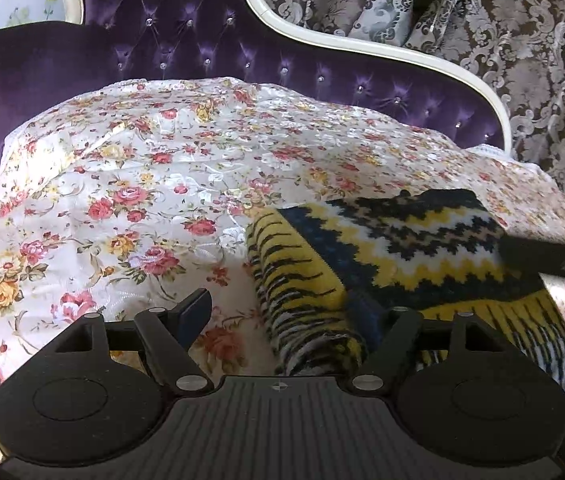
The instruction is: Fold small clothes
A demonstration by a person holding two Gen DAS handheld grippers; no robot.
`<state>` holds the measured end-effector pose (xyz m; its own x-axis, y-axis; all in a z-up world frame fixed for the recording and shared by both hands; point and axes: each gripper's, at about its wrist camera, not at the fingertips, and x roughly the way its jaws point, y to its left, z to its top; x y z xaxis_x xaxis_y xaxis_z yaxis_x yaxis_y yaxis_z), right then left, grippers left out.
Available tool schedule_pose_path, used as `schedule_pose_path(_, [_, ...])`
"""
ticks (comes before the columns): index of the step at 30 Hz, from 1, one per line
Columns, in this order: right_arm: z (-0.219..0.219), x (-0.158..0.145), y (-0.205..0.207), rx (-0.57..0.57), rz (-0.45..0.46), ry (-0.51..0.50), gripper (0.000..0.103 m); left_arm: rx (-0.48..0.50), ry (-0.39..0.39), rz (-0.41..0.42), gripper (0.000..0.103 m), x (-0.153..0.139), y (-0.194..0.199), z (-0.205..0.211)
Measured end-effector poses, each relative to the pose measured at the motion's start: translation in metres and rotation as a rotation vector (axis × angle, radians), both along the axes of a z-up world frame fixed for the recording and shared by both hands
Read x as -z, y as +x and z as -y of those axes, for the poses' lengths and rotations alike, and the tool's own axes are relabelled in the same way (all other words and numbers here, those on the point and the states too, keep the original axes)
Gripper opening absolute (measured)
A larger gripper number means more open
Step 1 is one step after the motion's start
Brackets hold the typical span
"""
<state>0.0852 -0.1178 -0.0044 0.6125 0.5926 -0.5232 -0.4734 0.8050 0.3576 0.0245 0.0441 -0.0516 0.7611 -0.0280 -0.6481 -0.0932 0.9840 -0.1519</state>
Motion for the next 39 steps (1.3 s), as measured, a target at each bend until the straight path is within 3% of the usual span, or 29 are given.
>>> schedule_pose_path(2, [0.002, 0.015, 0.007, 0.016, -0.04, -0.013, 0.102, 0.006, -0.007, -0.004, 0.076, 0.001, 0.001, 0.001])
schedule_pose_path(7, [-0.02, 0.018, -0.004, -0.008, 0.055, -0.183, 0.103, 0.002, 0.015, -0.007, 0.078, 0.003, 0.002, 0.006])
schedule_pose_path(13, [-0.009, 0.015, -0.007, 0.008, 0.069, -0.137, 0.103, -0.007, 0.015, -0.005, 0.083, 0.001, 0.002, 0.004])
schedule_pose_path(19, [-0.016, 0.012, -0.023, 0.022, 0.118, -0.221, 0.103, -0.023, 0.063, 0.006, 0.088, -0.005, -0.005, 0.01])
schedule_pose_path(22, [-0.016, 0.01, -0.034, 0.038, 0.133, -0.254, 0.103, -0.037, 0.106, 0.028, 0.096, -0.011, -0.012, 0.016])
schedule_pose_path(28, [-0.004, 0.01, -0.05, 0.072, 0.077, -0.25, 0.103, -0.052, 0.148, 0.048, 0.096, -0.022, -0.028, 0.025])
schedule_pose_path(33, [0.013, 0.016, -0.054, 0.042, -0.098, -0.148, 0.103, -0.044, 0.189, 0.043, 0.096, -0.032, -0.037, 0.036])
schedule_pose_path(35, [0.023, 0.013, -0.063, 0.081, -0.094, -0.105, 0.103, -0.034, 0.21, 0.052, 0.096, -0.036, -0.041, 0.042])
schedule_pose_path(39, [0.033, -0.009, -0.081, 0.138, 0.002, -0.123, 0.103, -0.029, 0.266, 0.078, 0.096, -0.045, -0.051, 0.054])
